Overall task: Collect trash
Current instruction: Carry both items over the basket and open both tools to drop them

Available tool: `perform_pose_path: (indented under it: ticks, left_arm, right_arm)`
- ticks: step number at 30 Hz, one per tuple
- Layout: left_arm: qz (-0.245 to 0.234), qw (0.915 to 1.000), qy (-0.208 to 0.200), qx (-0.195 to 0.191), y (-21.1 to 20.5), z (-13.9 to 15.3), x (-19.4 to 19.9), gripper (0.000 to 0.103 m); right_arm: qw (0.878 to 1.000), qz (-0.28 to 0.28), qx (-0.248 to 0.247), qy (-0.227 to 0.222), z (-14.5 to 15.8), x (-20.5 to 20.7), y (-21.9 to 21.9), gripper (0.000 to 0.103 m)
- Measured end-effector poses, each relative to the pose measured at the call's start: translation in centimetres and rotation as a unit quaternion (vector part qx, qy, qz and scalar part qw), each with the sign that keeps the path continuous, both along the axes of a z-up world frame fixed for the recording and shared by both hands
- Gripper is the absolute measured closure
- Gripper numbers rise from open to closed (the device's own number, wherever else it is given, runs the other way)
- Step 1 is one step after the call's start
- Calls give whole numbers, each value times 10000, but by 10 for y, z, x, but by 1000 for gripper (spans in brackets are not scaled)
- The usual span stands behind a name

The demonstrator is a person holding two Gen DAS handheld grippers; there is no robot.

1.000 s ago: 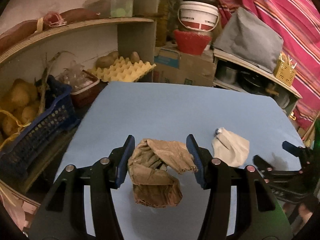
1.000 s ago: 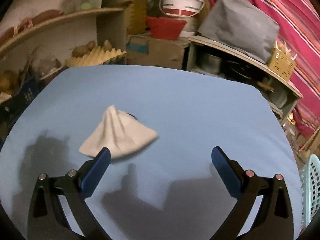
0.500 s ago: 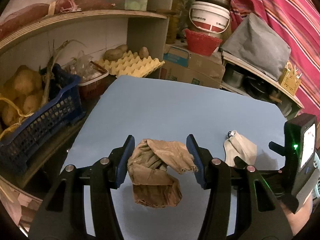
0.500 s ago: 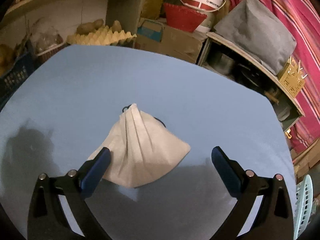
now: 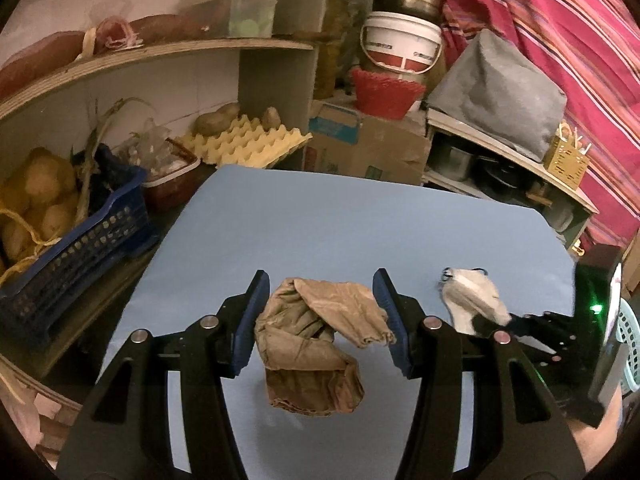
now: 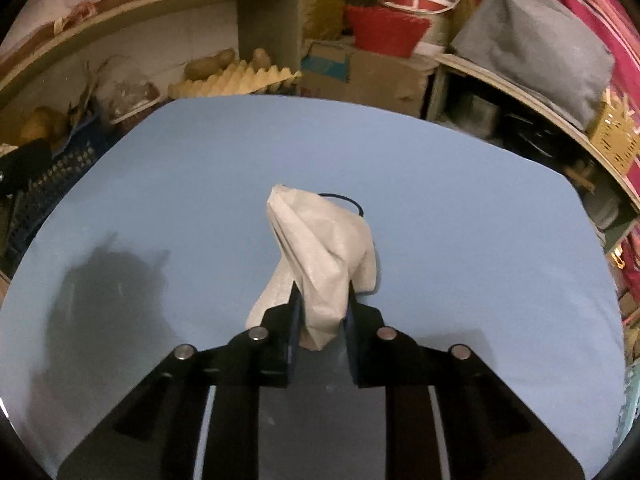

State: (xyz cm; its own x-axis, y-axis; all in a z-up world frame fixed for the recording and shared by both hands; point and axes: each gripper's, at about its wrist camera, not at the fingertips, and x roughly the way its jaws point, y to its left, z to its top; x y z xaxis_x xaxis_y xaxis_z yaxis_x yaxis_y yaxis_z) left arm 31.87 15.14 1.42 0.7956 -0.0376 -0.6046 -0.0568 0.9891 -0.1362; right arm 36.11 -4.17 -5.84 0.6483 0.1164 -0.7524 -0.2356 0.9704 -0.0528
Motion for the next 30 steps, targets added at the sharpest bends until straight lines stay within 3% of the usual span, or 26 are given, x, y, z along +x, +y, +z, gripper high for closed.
perform_pose_path:
  ticks: [12,16,23,30]
  left_arm:
    - [-408,9990,24,185,-67,0,-2,51]
    - [-602,9980,103,172,-94,-5,-1,51]
    - [-865,9958,252,142,-140,-18,-9,51]
    - [-1147,9932,78,175,-197,-14,-28,50]
  right_arm:
    - [9945,-1012,79,-250,27,-54,-172,84]
    - [9888,-1405,357,-370,40,-75,-229,84]
    - [9825,-1704,454,-605,54,-99,-279,84]
    - [9756,-2001,657,-615,58,-124,-338,84]
